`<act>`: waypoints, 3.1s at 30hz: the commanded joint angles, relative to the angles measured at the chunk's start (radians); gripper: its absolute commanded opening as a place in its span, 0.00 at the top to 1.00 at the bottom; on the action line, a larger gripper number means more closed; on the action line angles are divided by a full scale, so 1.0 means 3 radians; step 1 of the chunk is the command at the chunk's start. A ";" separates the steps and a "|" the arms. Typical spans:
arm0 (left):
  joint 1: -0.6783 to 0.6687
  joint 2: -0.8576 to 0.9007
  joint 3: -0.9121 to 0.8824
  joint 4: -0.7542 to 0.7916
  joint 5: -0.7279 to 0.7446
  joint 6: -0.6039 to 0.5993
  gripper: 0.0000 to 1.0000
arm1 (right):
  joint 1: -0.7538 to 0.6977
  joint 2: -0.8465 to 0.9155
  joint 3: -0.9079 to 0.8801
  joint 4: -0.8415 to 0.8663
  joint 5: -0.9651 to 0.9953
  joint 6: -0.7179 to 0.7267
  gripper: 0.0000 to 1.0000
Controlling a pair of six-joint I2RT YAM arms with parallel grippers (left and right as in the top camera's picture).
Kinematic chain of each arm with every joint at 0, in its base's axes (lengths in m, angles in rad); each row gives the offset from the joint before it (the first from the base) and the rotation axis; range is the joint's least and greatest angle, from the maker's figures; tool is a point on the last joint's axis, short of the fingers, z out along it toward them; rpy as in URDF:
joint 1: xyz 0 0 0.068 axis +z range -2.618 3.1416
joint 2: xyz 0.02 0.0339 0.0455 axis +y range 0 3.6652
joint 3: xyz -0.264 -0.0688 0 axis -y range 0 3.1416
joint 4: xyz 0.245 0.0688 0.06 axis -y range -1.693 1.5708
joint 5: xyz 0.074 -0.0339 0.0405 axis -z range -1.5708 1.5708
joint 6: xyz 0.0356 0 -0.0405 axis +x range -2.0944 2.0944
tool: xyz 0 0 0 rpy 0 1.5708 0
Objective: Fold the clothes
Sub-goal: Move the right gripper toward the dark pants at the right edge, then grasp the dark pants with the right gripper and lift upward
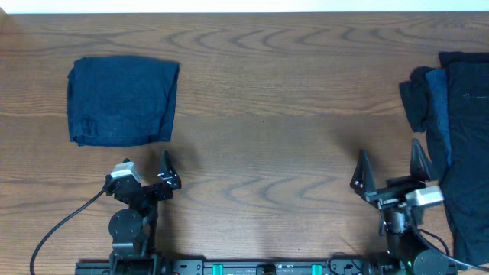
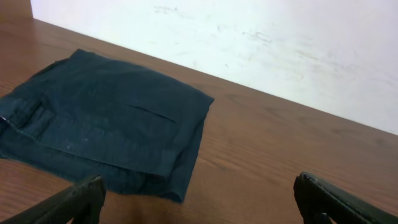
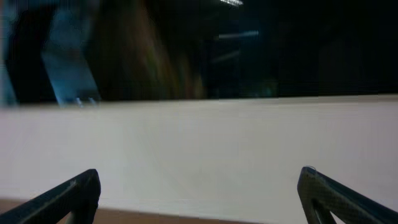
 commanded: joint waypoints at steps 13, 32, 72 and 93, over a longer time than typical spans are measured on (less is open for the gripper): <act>-0.0013 -0.0023 -0.0065 -0.0126 -0.0055 0.0057 0.02 | 0.0027 0.0523 0.1146 -0.0242 -0.0111 0.0417 0.01; -0.0013 -0.0023 -0.0065 -0.0126 -0.0055 0.0057 0.02 | -0.0299 0.3470 0.4444 -0.2461 -0.0071 -0.0309 0.01; -0.0013 -0.0023 -0.0065 -0.0126 -0.0055 0.0057 0.02 | -0.1795 0.7145 0.5450 -0.3096 0.1414 -0.1082 0.39; -0.0013 -0.0023 -0.0065 -0.0126 -0.0055 0.0057 0.02 | -0.1932 0.7329 0.5431 -0.3042 0.0988 -0.1078 0.39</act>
